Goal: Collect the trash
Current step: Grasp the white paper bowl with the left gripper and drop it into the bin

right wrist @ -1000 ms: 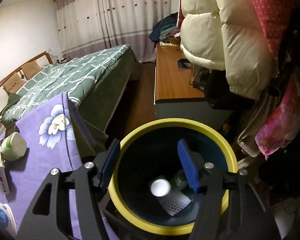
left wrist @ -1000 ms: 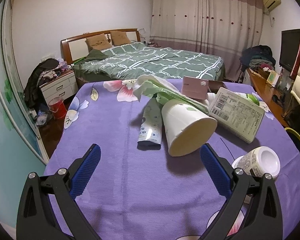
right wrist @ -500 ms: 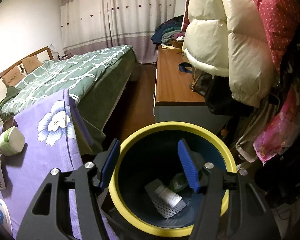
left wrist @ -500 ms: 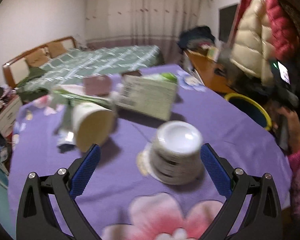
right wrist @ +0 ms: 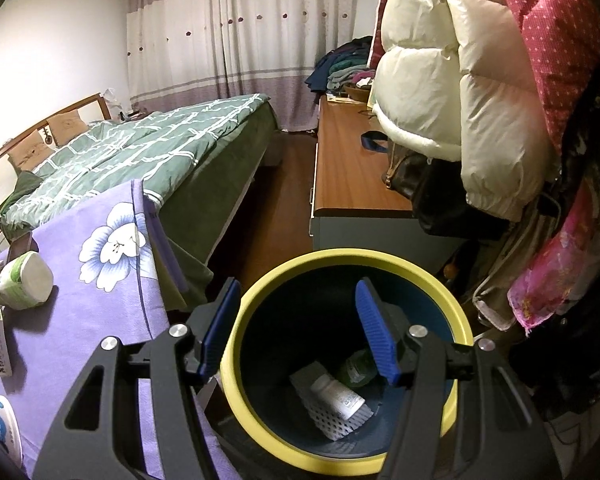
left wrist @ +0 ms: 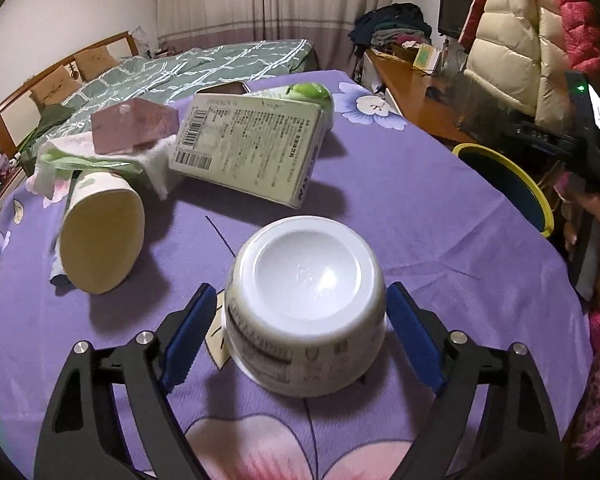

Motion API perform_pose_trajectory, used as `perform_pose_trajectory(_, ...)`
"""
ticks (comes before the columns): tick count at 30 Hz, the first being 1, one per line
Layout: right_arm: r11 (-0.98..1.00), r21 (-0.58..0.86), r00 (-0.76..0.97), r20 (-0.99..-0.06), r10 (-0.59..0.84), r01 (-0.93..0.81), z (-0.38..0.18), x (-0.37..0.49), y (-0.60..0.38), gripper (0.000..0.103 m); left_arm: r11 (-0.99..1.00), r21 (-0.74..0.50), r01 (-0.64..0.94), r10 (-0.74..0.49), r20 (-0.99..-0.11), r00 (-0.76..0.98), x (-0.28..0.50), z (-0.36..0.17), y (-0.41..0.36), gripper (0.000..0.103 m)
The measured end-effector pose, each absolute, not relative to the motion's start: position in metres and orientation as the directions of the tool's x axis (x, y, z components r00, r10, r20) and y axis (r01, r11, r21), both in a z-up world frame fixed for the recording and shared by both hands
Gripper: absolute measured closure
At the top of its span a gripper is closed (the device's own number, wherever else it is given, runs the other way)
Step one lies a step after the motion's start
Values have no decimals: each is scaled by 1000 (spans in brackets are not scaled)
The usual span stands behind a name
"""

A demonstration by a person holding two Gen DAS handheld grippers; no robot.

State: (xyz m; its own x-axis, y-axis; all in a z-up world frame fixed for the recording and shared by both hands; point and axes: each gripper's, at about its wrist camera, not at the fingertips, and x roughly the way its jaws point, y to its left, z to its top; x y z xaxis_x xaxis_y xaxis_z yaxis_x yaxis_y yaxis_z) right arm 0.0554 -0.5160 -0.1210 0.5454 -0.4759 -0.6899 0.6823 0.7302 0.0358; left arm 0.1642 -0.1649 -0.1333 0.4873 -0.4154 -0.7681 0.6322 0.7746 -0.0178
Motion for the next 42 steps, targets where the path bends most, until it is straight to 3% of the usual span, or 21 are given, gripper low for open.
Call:
perform_pose_trajectory(13,731,39,544,-695,-471,682,-121,56,-518,46,759,14,651,-414,-761,500,164,-135,-178,22)
perform_pose_trajectory(24,724,98,584,-668,-461,683,-112,38,-525,46,714,-10,700,-473,-744,472,147,-101,-206,22)
perform_pose_trajectory(29,723,104,607,-632,-482,683,-86,-1,-532,39,650,-7,760,-525,-727,442,139,-83,-252,22)
perform_pose_trajectory(42,668,124,584,-618,-526,733,-77,-94,-559,39,485,-2,874,-593,-736,328,119,-83,-441,22)
